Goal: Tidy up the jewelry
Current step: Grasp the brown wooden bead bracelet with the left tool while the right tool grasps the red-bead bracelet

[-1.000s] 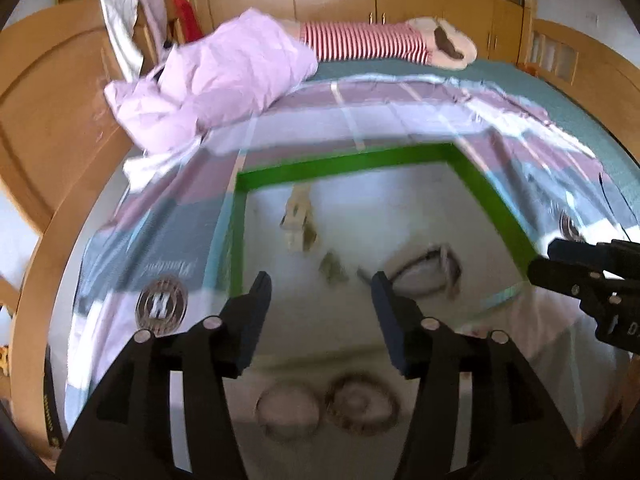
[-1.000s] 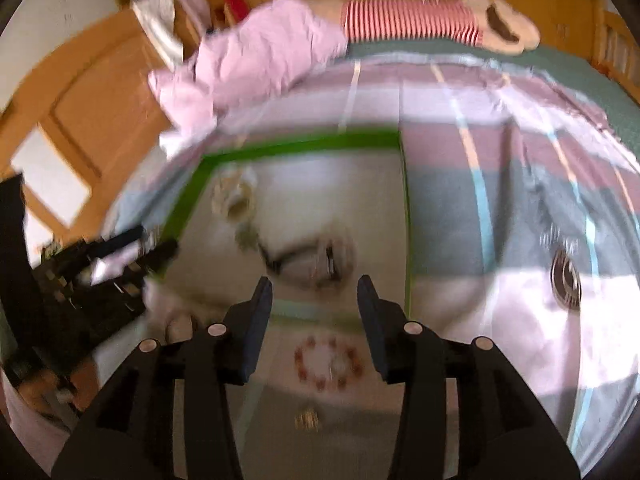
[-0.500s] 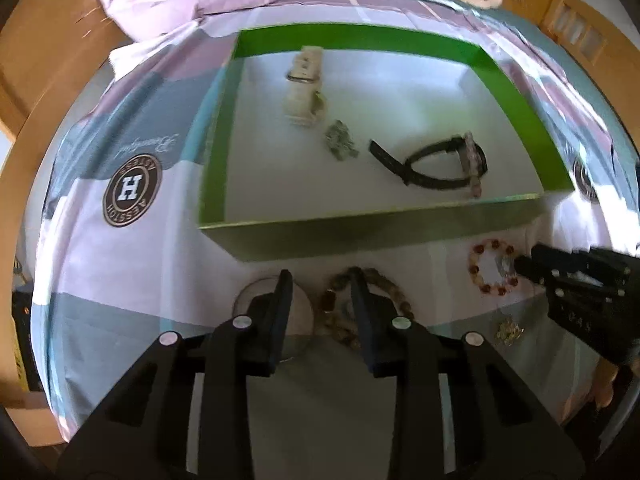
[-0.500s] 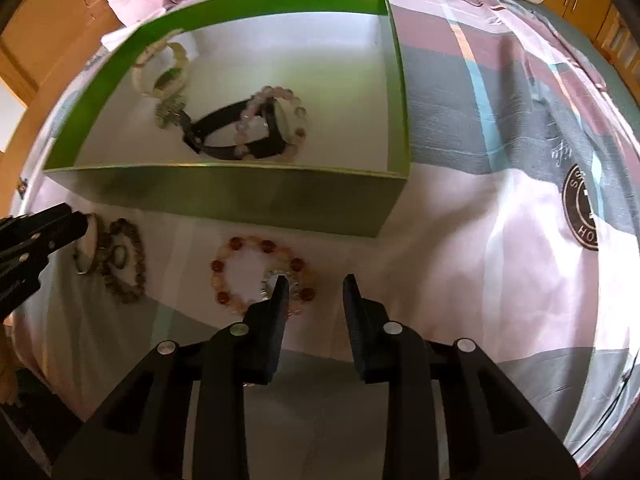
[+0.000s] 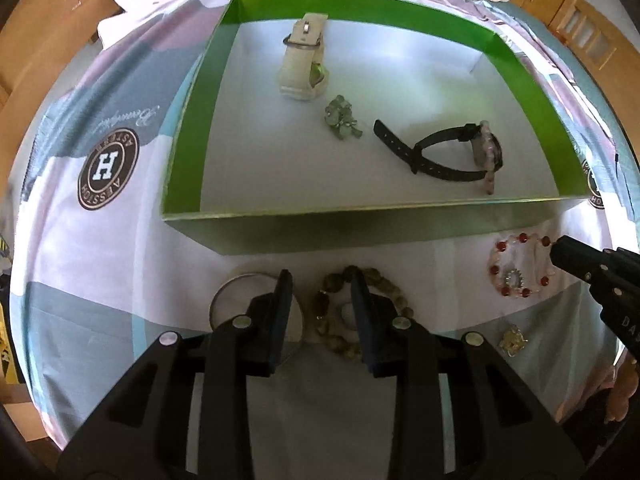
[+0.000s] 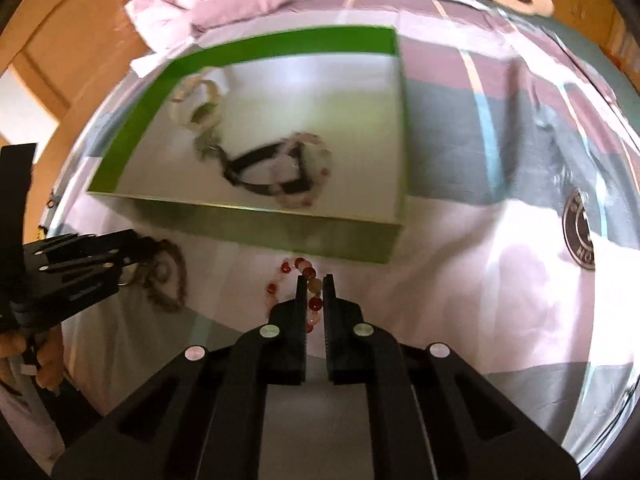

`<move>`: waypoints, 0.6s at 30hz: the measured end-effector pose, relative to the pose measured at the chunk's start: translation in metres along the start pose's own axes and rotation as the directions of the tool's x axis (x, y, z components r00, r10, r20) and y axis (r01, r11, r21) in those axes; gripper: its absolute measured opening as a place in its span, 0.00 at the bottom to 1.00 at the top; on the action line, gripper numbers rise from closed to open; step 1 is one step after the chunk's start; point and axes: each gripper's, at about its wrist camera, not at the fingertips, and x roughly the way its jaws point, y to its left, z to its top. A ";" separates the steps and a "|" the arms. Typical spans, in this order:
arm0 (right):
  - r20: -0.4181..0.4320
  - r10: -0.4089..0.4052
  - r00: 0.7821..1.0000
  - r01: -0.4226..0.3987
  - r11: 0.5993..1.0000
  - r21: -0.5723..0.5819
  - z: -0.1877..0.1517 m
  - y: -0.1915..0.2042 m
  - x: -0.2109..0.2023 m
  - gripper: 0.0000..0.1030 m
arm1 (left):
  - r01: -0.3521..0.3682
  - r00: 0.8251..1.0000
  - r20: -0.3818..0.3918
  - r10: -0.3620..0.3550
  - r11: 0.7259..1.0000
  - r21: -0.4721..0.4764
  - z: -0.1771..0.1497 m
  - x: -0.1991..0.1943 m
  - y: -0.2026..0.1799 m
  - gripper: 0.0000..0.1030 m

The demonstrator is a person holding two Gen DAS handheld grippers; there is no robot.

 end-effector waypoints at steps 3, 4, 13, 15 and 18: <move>-0.034 -0.044 0.998 0.045 0.999 0.020 -0.001 -0.007 0.012 0.07 | -0.006 1.000 0.008 0.006 1.000 0.011 0.002 0.002 -0.003 0.30; -0.038 -0.053 0.998 0.054 0.998 0.023 0.000 -0.008 0.011 0.07 | -0.003 1.000 0.007 0.003 1.000 0.014 0.003 0.003 -0.004 0.30; -0.071 -0.070 0.995 0.075 0.995 0.071 0.003 -0.021 0.015 0.19 | 0.023 0.999 -0.032 -0.022 0.999 0.031 0.003 0.012 -0.007 0.30; -0.073 -0.067 0.995 0.073 0.994 0.079 0.002 -0.022 0.014 0.20 | 0.027 0.999 -0.040 -0.026 0.999 0.028 0.002 0.010 -0.006 0.32; -0.074 -0.084 0.994 0.089 0.994 0.067 -0.001 -0.024 0.015 0.20 | 0.031 0.998 -0.047 -0.030 0.999 0.018 0.003 0.012 -0.003 0.34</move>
